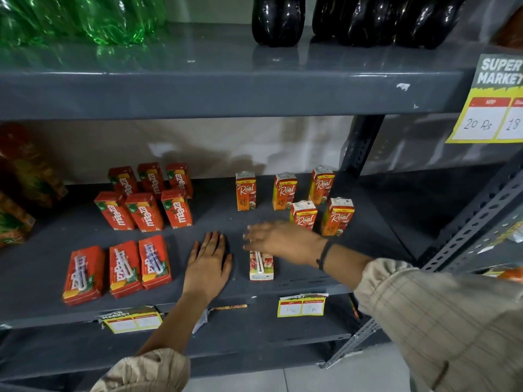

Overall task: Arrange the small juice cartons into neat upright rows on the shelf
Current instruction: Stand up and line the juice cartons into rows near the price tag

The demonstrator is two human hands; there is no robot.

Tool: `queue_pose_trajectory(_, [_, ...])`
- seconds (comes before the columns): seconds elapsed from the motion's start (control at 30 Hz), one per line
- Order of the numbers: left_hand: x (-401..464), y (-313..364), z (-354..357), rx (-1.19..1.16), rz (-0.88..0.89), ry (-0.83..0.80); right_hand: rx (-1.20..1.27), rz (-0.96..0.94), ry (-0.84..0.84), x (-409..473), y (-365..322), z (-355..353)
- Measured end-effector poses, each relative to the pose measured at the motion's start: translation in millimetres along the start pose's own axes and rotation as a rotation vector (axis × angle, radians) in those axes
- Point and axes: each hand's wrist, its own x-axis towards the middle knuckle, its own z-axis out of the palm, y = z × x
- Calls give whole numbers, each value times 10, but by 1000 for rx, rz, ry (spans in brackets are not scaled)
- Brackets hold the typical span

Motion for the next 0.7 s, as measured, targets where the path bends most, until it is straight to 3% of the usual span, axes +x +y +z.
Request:
queue_pose_trajectory(0.1, [-12, -4, 1, -16, 4, -1, 30, -59, -7, 18, -90, 235])
queue_pose_trajectory(0.17, [-11, -1, -2, -23, 4, 0, 76, -2, 21, 19, -91, 229])
queue_pose_trajectory(0.27, [-5, 8, -14, -27, 3, 5, 266, 271, 141, 47, -50, 113])
queue_pose_trajectory(0.37, [-12, 13, -19, -19, 9, 11, 644, 647, 328, 90, -27, 32])
queue_pose_trajectory(0.5, [-9, 2, -13, -13, 10, 7, 875, 811, 363, 82, -113, 126])
queue_pose_trajectory(0.6, [-2, 0, -11, -11, 12, 1, 857, 853, 324, 69, -147, 56])
queue_pose_trajectory(0.7, [-2, -8, -7, -19, 14, 11, 514, 938, 282, 111, -148, -198])
